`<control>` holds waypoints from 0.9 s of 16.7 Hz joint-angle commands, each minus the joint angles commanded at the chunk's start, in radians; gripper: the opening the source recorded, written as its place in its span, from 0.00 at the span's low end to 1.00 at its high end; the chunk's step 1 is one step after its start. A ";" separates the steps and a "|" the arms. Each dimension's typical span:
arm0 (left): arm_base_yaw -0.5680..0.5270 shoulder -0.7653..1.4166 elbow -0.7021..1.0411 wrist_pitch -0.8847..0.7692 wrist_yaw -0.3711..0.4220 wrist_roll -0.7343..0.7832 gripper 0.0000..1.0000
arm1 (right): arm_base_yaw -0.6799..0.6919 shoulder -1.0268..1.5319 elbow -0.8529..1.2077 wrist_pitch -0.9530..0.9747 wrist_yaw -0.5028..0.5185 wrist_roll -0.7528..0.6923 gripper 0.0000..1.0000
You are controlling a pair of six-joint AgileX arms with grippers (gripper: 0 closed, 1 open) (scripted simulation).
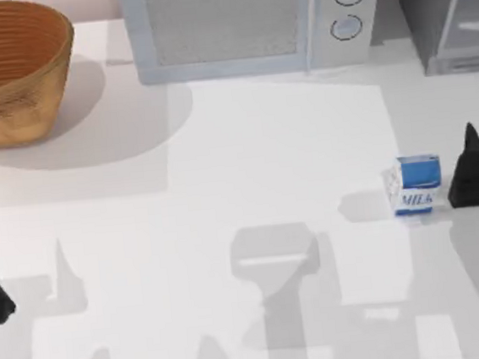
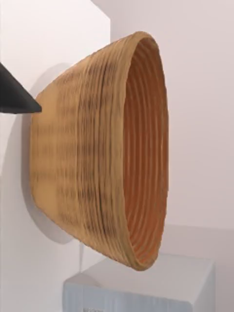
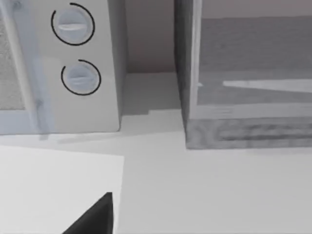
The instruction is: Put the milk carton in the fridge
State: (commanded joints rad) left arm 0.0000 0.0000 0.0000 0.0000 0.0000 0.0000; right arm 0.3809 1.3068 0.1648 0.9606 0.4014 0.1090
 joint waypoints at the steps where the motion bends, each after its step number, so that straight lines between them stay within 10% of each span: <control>1: 0.000 0.000 0.000 0.000 0.000 0.000 1.00 | 0.026 0.084 0.013 0.065 0.026 0.007 1.00; 15: 0.000 0.000 0.000 0.000 0.000 0.000 1.00 | 0.274 0.895 0.130 0.684 0.270 0.065 1.00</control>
State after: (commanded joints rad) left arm 0.0000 0.0000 0.0000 0.0000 0.0000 0.0000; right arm 0.6553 2.2014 0.2947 1.6444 0.6718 0.1736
